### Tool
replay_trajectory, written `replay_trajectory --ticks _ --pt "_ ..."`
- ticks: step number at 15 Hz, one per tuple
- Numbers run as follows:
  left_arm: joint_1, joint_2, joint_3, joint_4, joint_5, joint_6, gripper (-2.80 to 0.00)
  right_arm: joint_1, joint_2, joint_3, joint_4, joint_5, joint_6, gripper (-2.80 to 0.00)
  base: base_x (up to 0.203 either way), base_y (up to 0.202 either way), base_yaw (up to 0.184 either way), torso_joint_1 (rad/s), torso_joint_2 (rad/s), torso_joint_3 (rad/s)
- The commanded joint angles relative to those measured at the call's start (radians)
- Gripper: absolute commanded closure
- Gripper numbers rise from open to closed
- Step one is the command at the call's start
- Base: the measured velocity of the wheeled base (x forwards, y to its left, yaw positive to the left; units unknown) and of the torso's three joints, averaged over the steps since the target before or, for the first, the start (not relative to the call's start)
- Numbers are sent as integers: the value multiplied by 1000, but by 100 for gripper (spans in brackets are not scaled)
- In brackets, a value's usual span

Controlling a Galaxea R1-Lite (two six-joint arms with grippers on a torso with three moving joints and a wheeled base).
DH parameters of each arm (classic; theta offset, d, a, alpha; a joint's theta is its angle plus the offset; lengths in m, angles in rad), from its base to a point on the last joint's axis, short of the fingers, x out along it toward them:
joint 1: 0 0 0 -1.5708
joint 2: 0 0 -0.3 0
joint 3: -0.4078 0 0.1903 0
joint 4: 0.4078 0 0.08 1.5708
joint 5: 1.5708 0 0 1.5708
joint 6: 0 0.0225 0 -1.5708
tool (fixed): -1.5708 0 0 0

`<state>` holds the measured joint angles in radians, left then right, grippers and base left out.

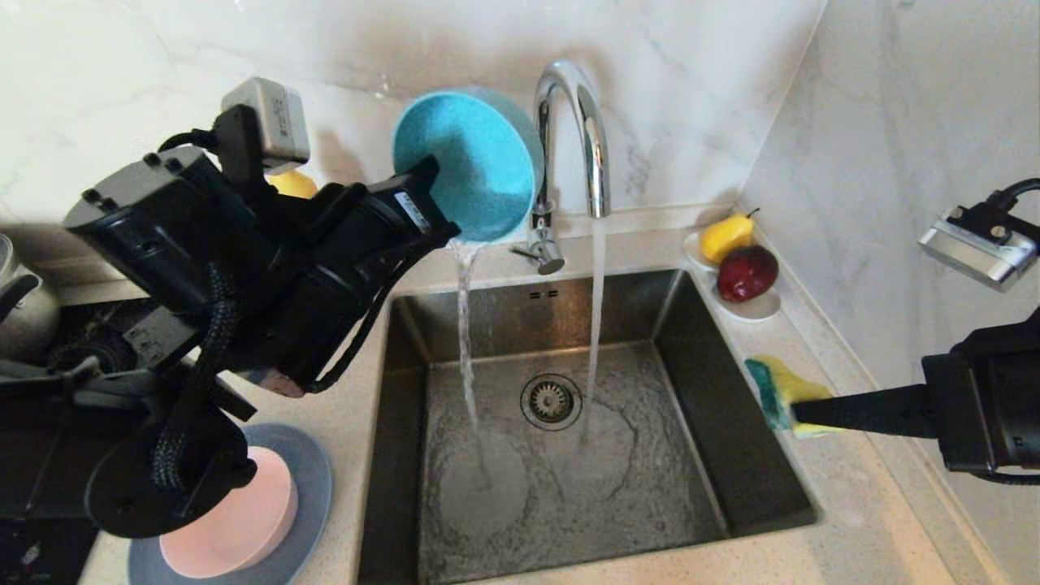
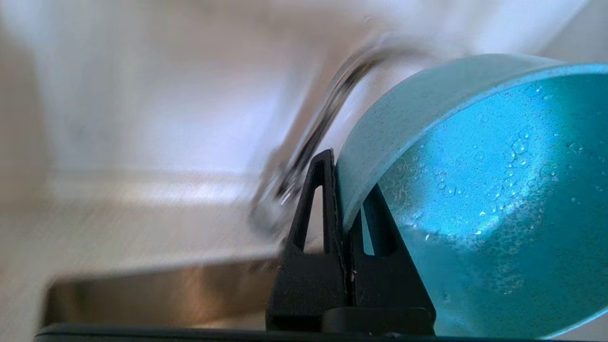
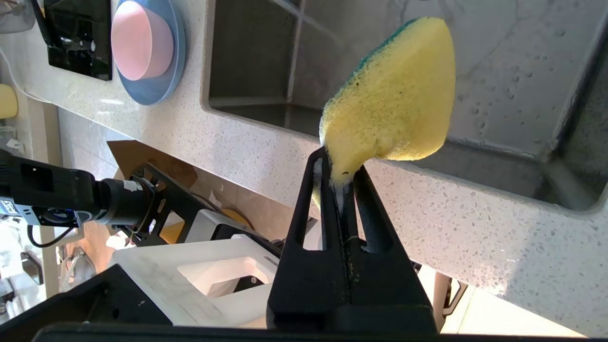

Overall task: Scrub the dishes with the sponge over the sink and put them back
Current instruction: Rinse the bowl

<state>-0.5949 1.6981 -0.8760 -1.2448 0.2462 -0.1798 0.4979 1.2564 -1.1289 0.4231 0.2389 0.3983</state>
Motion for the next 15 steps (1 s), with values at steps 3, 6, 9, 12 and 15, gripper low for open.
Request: replay_trajectory --ticks 3,6,9,12,15 --pt "3 -68 41 -74 -29 -1 0 0 6 10 -31 2 2 0 0 0 0 0 0 0" --pt "3 -102 43 -81 -31 -3 0 1 -1 12 -32 2 2 0 0 0 0 0 0 0" --pt "3 -109 43 -79 -31 -9 0 0 -5 11 -32 1 3 0 0 0 0 0 0 0" --pt "6 -109 57 -62 -29 -9 0 -1 -11 14 -30 0 5 0 0 0 0 0 0 0" --pt "32 -117 58 146 -22 -12 0 -1 -14 17 -29 -1 7 0 0 0 0 0 0 0"
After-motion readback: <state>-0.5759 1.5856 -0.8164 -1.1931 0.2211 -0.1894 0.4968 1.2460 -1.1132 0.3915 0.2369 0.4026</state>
